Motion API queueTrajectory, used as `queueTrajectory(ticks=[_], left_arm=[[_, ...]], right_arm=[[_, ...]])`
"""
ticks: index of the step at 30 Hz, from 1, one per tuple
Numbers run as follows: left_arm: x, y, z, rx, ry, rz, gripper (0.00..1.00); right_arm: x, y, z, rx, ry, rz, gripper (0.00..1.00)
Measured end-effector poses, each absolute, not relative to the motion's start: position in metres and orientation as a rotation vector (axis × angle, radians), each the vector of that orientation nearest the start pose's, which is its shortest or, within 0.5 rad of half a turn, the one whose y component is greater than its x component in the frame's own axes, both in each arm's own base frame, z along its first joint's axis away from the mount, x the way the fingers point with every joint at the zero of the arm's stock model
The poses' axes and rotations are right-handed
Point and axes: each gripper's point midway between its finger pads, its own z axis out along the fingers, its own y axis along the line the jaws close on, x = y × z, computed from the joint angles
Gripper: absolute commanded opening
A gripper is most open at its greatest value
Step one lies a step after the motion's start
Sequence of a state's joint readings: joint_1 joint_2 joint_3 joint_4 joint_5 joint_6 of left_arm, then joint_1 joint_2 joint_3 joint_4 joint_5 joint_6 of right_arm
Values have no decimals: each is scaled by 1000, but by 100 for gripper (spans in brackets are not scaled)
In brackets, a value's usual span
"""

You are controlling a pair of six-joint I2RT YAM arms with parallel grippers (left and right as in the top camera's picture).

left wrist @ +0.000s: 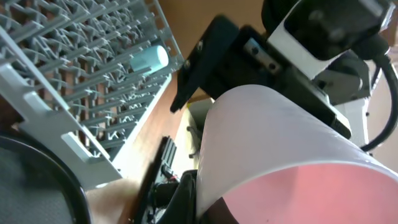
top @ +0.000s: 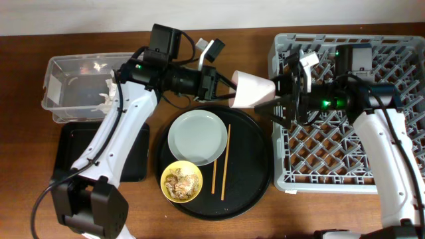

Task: Sort waste into correct bins and load items into the dishwasher rack
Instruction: 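Place the pink cup in the dish rack with the right gripper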

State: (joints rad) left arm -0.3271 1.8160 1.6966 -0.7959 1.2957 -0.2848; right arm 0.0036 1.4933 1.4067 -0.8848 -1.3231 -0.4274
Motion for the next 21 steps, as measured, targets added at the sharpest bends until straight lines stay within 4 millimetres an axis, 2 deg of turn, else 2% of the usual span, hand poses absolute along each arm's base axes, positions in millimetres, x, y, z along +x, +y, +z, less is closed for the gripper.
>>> queueTrajectory(ticks=[1,2,5,10,13,15,17,18,19,21], left_arm=[[332,-288,305,634,2251,-1878,0],[332,-288,306,637,2247,-1887,0],[331,-288,307,641,2243,-1896,0],[328,-288,310,651,2228,-1930,0],[326,-288,312,657,2222,-1945,0],[326,-288,312,657,2221,-1947,1],[326,-288,312,658,2220,-1946,12],[327,-288,311,659,2221,-1938,30],[328,-288,310,656,2225,-1925,34],[334,-287,300,609,2283,-1854,35]], right_arm=[[314,169,325,-896,1761,1368,99],[312,170,331,-914,1715,1387,95],[307,172,339,-925,1667,1436,89],[306,173,339,-929,1666,1441,71],[307,173,338,-934,1666,1430,68],[307,173,338,-935,1665,1429,62],[307,173,337,-929,1676,1427,60],[308,173,335,-923,1690,1425,59],[308,174,334,-921,1698,1423,58],[307,176,328,-916,1738,1414,55]])
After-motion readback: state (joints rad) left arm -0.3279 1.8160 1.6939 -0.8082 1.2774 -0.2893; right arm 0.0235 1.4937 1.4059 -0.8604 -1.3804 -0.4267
